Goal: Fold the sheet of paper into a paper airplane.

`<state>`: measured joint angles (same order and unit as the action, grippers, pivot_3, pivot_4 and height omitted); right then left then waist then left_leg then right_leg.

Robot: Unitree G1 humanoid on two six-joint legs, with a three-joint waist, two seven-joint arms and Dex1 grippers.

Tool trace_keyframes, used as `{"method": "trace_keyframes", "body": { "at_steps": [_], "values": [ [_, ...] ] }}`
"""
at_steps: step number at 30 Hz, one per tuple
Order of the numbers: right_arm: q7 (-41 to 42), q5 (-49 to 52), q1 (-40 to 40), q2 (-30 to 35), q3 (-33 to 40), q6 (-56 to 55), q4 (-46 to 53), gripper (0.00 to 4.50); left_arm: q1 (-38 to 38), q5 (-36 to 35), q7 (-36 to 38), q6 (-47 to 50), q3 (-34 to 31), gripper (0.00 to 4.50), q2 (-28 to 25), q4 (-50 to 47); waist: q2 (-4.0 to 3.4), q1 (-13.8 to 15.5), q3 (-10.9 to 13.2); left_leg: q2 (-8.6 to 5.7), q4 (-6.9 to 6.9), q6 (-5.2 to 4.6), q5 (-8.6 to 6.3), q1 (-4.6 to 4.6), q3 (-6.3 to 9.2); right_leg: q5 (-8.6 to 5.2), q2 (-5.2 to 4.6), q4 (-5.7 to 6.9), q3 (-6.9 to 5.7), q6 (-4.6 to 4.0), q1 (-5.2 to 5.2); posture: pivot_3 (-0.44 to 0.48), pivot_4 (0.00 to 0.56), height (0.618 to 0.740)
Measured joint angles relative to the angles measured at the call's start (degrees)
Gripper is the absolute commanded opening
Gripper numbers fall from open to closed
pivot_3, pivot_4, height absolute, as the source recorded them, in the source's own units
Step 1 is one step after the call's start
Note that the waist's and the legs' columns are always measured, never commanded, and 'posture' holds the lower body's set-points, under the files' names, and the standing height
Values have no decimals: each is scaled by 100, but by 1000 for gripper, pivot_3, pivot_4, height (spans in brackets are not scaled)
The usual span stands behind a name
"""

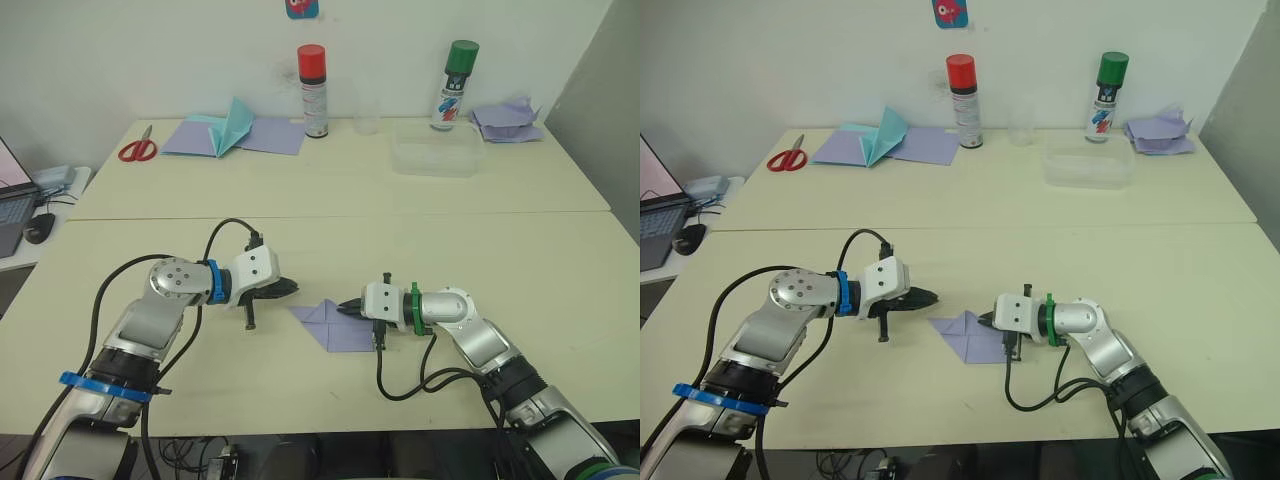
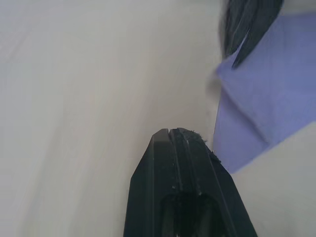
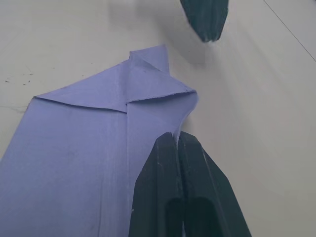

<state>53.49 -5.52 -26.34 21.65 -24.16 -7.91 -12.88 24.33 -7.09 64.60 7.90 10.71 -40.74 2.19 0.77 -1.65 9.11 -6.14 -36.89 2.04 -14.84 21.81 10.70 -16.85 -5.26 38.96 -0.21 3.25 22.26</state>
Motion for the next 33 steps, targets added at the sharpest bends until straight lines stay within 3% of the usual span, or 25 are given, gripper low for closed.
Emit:
{"method": "trace_keyframes", "body": {
  "at_steps": [6,20,23,27,31,33],
  "values": [
    [-1,1,-22,-36,8,35,-42,17,-442,-285,-32,288,34,0,177,-708,0,-3,0,2,0,0,0,-3,-3,0,4,0,6,0,0,0,150,740],
    [23,1,-27,-11,26,109,-22,17,-723,44,-382,311,301,0,464,-185,0,2,0,-11,0,-2,-1,-4,-16,0,25,0,98,0,0,0,150,740],
    [17,14,-27,-11,45,183,19,640,-724,35,-373,290,301,0,469,-152,0,2,-1,-11,0,-2,-1,-5,-16,0,25,0,100,0,0,0,150,740],
    [29,149,11,110,216,384,200,2063,-726,29,-368,253,303,0,486,-116,0,8,-1,-14,0,-2,-1,-5,-17,0,25,0,100,0,0,0,150,740],
    [210,608,186,560,665,715,1019,3535,-728,29,-349,160,296,0,497,-3,-1,11,-1,-14,0,-18,-10,-4,-18,0,22,-2,102,0,-1,0,150,740],
    [340,1035,332,666,885,1151,1604,3535,-724,29,-319,114,287,0,505,52,0,12,-4,-8,0,-22,-12,-6,-15,0,19,-2,103,0,-3,0,150,740]
  ]
}}
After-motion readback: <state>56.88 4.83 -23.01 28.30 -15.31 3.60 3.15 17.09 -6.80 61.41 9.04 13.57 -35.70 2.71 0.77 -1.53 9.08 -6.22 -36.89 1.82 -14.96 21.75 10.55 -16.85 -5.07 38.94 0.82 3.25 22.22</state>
